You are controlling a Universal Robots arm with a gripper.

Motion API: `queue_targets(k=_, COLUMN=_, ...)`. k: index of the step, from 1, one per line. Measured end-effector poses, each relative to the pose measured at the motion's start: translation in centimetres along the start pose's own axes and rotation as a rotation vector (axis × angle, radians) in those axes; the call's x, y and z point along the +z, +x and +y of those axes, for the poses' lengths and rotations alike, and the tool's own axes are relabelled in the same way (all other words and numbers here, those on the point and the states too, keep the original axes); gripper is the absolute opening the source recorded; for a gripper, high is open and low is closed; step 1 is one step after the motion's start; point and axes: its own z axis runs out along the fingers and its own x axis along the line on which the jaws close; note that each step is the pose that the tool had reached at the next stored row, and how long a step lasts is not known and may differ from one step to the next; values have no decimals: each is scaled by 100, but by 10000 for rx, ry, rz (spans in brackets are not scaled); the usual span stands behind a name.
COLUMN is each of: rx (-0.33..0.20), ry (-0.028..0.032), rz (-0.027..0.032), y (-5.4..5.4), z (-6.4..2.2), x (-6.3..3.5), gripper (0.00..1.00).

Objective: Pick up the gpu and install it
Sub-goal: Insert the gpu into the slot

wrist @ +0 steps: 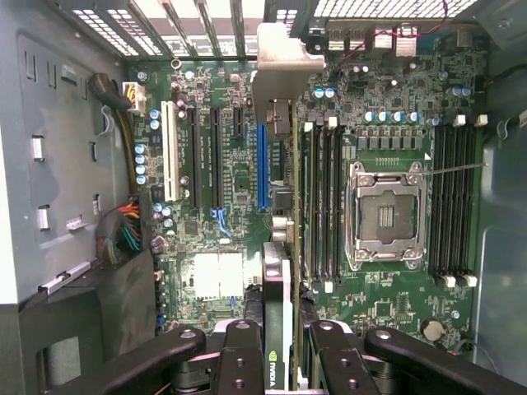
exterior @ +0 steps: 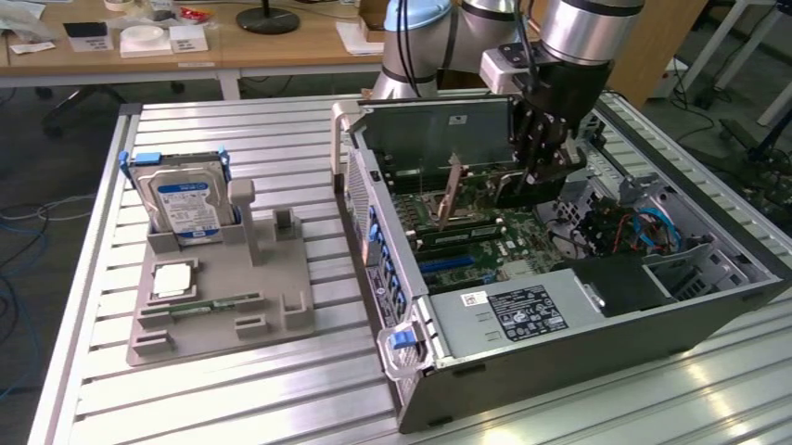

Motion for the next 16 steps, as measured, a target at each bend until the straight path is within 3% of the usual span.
queue_targets(k=16, rx=-2, ry=0, rz=2, y=7, z=17, x=27, gripper=26)
